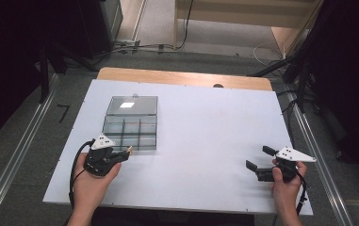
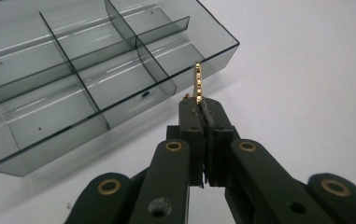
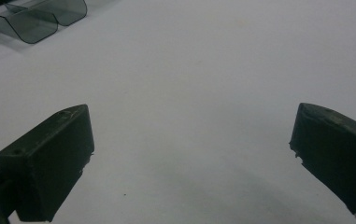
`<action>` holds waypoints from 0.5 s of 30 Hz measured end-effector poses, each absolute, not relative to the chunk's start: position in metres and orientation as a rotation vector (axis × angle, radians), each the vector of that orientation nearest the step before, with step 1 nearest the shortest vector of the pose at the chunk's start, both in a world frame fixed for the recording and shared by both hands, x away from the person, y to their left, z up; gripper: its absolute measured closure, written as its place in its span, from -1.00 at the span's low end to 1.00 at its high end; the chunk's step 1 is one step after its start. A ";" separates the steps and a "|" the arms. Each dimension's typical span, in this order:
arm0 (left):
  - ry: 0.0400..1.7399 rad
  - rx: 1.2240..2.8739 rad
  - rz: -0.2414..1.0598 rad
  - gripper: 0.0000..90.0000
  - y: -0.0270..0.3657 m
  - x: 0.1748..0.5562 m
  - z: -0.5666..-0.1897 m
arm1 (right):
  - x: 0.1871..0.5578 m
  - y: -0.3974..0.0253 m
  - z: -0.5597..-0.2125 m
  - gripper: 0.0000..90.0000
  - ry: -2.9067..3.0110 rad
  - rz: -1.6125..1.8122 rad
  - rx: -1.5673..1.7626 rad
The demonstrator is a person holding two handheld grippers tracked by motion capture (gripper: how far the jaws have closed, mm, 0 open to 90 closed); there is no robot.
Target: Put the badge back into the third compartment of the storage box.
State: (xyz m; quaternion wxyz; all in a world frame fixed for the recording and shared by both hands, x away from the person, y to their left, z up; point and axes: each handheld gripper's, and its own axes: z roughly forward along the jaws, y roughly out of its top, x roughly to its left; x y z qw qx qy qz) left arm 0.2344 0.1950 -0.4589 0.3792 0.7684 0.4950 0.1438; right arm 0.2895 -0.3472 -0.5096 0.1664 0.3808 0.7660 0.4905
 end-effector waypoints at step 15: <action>1.233 1.965 0.384 0.98 0.189 0.249 -0.447 | 0.290 -0.348 -0.510 -1.00 2.180 1.400 1.083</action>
